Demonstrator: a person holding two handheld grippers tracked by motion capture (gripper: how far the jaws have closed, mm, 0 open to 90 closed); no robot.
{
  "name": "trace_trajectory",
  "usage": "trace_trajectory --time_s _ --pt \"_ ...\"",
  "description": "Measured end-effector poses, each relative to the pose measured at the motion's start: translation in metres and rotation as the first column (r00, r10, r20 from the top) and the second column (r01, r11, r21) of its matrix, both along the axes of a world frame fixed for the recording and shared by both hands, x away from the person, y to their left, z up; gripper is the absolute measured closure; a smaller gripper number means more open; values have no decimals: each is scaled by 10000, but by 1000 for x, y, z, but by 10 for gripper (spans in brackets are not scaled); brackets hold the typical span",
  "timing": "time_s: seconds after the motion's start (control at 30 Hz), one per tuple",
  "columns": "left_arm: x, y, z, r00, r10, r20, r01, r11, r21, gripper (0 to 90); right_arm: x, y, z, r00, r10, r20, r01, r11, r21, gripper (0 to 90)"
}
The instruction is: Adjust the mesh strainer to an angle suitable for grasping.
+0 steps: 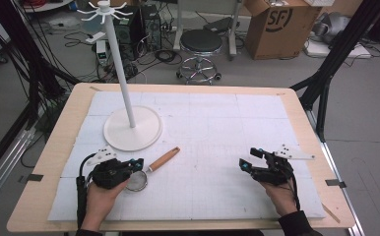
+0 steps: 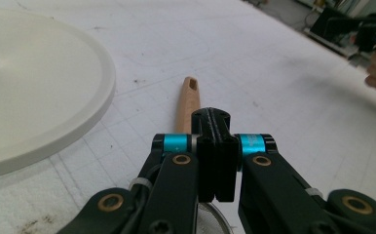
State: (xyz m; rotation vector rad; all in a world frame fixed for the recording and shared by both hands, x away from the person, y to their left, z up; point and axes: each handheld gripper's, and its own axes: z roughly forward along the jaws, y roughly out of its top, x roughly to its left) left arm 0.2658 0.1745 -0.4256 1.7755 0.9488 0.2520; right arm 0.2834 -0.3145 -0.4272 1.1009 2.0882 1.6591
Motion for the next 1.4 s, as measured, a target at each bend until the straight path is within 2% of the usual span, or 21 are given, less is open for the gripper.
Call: trace_trajectory --time_s 0.07,0.13,0.2,0.27,0.33,0.5,0.6,0.7,0.8,0.83,0.87,0.9,0.93,0.97,1.0,1.07,1.1,1.13,1.2,1.27,1.4 --pt "2 -3 -1 9999 -120 -79 121 9999 111 897 0 0 0 10000 -11 -8 11 10000 10 258" --pt "7 -14 -3 9993 -313 -194 323 9981 515 897 0 0 0 10000 -2 -21 2 10000 -2 258" --pt "9 -17 -3 9989 -402 -239 416 9975 578 898 1 0 0 10000 -20 -2 20 10000 -3 258" --pt "18 -28 0 9977 -544 -399 576 9948 835 898 0 0 0 10000 -4 -47 3 10000 -13 258" --pt "22 -34 1 9976 -538 -432 576 9941 917 898 0 0 0 10000 -7 3 7 10000 -28 258" --pt "27 -37 -1 9961 -542 -698 613 9926 1050 899 0 -2 1 10000 -50 -18 50 10000 68 258" --pt "32 -39 -4 9921 -689 -1045 798 9914 1040 899 1 -2 0 10000 -29 -7 29 10000 60 258" --pt "35 -42 -8 9876 -852 -1320 1037 9847 1399 899 1 -1 0 10000 -23 0 23 10000 32 258" --pt "36 -46 -10 9856 -961 -1389 1179 9803 1583 899 2 -2 0 10000 -25 42 25 10000 33 258" --pt "36 -47 -10 9854 -945 -1418 1189 9774 1750 899 2 -2 0 10000 -26 29 26 10000 41 258" --pt "37 -50 -9 9872 -952 -1279 1216 9683 2181 899 2 -1 0 10000 -22 -11 22 10000 50 258" --pt "37 -53 -7 9892 -906 -1152 1162 9640 2390 899 1 -1 -1 10000 -26 -42 26 10000 45 258" --pt "37 -53 -7 9892 -906 -1152 1162 9640 2390 898 2 -1 -1 10000 -29 -19 29 10000 9 258" --pt "38 -55 -5 9903 -867 -1089 1120 9608 2537 899 2 -1 -1 10000 -44 8 44 10000 -15 258" --pt "40 -61 -1 9892 -997 -1075 1265 9513 2812 899 2 -1 -1 10000 -41 24 41 10000 -22 258" --pt "41 -64 -1 9889 -996 -1099 1277 9488 2891 899 2 -1 -1 10000 -62 -21 62 10000 -16 258" --pt "43 -68 -2 9881 -969 -1195 1302 9404 3140 899 2 -1 -1 10000 -70 -28 70 10000 -6 258" --pt "47 -74 -5 9851 -1038 -1372 1464 9243 3525 899 2 -1 -1 10000 -87 -40 87 10000 -5 258" --pt "48 -77 -6 9833 -1049 -1489 1523 9220 3559 899 2 -1 -1 9999 -104 -74 104 9999 35 258" --pt "51 -82 -7 9816 -1037 -1603 1578 9132 3756 899 2 -2 -1 9999 -109 -4 109 9999 13 258" --pt "53 -83 -8 9813 -922 -1688 1511 9125 3802 899 2 -2 -1 9999 -96 -27 97 9999 56 259"
